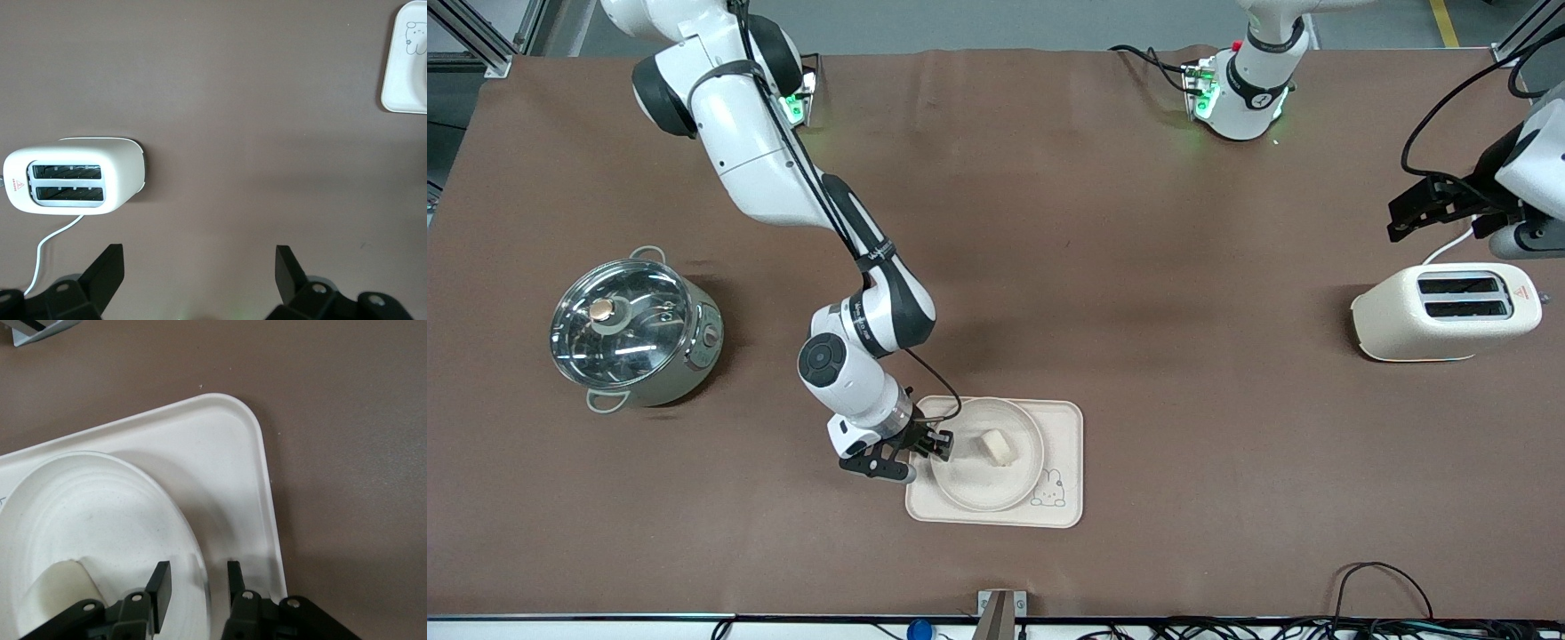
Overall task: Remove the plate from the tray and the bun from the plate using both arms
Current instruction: 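Lower the right gripper onto the plate rim and close it, then hold the plate with the right gripper while the left gripper approaches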
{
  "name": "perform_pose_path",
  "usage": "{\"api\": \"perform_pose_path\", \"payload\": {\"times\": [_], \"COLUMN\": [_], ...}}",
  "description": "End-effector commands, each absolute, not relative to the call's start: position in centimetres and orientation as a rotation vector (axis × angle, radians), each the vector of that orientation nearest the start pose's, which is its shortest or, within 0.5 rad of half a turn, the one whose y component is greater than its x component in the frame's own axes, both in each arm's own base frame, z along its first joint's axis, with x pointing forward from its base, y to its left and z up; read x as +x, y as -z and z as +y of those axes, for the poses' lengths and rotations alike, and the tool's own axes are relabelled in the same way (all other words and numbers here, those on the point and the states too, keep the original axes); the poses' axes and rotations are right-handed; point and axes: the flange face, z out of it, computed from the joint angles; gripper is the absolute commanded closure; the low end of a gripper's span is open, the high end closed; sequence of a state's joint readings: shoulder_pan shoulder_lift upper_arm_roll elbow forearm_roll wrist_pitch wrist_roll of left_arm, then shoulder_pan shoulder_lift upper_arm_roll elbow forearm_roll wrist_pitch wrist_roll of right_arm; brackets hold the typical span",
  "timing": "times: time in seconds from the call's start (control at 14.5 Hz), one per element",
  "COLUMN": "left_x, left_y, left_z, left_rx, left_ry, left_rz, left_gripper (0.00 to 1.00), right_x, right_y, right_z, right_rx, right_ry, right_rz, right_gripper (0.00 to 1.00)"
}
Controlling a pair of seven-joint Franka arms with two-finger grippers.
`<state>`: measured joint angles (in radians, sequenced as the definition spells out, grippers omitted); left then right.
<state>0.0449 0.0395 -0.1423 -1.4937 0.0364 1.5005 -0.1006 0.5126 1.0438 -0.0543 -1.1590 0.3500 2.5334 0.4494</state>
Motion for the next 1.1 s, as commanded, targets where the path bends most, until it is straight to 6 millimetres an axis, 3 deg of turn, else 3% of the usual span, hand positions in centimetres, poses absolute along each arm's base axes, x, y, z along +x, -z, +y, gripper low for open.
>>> {"api": "perform_pose_path", "payload": {"times": [0.0,0.14,0.28,0.69,1.03], "left_x": [56.6,57.0,57.5,57.8,59.4], "left_y": [-63.3,-62.7,-61.8,-61.6,-59.2], "left_z": [-5.1,-5.4,-6.0,-7.0,-10.3], "left_rx": [-3.108,-3.11,-3.114,-3.118,-3.133], "left_ry": [-0.006,-0.008,-0.02,-0.022,-0.025], "left_rz": [-0.01,0.0,0.015,0.046,0.132], "left_gripper": [0.0,0.0,0.0,0.0,0.0], "right_x": [70.6,70.6,70.5,70.9,70.5], "right_y": [-18.7,-18.8,-18.3,-18.7,-23.8], "right_z": [35.7,35.9,35.7,34.7,37.2], "right_rx": [-2.788,-2.789,-2.783,-2.791,-2.737], "right_ry": [0.307,0.324,0.367,0.39,0.429], "right_rz": [0.254,0.239,0.237,0.215,0.198], "right_gripper": [0.71,0.9,0.99,1.0,1.0]}}
